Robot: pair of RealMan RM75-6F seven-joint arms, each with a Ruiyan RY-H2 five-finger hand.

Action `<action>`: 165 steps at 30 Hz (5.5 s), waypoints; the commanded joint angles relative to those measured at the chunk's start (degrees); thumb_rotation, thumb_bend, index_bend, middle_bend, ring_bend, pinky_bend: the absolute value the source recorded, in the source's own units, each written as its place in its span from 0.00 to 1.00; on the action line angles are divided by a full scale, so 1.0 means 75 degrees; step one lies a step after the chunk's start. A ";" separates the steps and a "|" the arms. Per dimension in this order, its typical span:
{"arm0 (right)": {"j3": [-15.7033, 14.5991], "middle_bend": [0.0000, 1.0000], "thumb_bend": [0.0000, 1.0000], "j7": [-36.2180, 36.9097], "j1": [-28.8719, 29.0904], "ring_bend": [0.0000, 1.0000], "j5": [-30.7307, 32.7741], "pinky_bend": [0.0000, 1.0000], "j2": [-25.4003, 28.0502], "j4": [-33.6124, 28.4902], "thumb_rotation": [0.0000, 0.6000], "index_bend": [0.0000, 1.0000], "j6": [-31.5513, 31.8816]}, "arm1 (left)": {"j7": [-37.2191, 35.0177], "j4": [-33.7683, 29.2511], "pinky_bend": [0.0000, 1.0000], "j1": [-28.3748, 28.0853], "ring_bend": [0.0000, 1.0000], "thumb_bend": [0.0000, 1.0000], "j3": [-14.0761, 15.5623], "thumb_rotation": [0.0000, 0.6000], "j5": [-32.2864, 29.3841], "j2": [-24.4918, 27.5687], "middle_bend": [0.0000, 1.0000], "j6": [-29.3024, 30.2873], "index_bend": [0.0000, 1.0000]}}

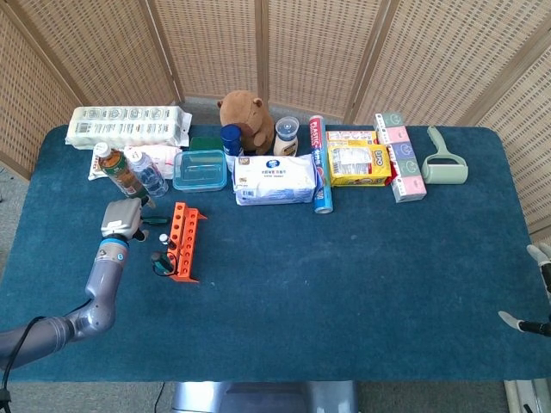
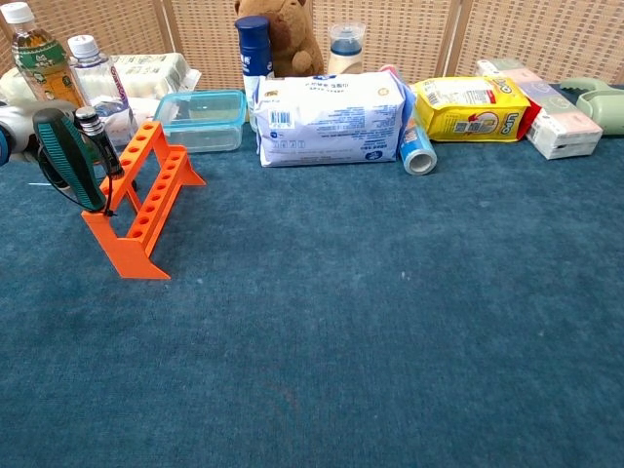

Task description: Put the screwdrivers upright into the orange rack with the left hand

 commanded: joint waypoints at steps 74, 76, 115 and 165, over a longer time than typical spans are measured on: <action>-0.0093 0.00 0.00 -0.0368 0.0262 0.00 0.0046 0.01 -0.0183 -0.0016 1.00 0.06 -0.0520 | -0.6886 -0.3427 0.99 0.2782 0.96 0.38 -0.2071 1.00 0.3364 0.2844 1.00 -0.0367 0.57; -0.0097 0.00 0.00 -0.0408 0.0273 0.00 0.0043 0.01 -0.0187 -0.0035 1.00 0.07 -0.0521 | -0.7737 -0.3368 0.99 0.2789 0.96 0.38 -0.2166 1.00 0.3681 0.2907 1.00 -0.0781 0.57; -0.0064 0.00 0.00 -0.0084 0.0181 0.00 0.0041 0.02 -0.0076 0.0012 1.00 0.07 -0.0355 | -1.1362 -0.3233 0.99 0.2082 0.96 0.38 -0.2009 1.00 0.4949 0.2529 1.00 -0.2157 0.58; -0.0045 0.00 0.00 -0.0154 0.0192 0.00 0.0096 0.02 -0.0095 0.0011 1.00 0.07 -0.0364 | -1.2563 -0.2712 0.99 0.1866 0.96 0.38 -0.1532 1.00 0.5707 0.2543 1.00 -0.1815 0.58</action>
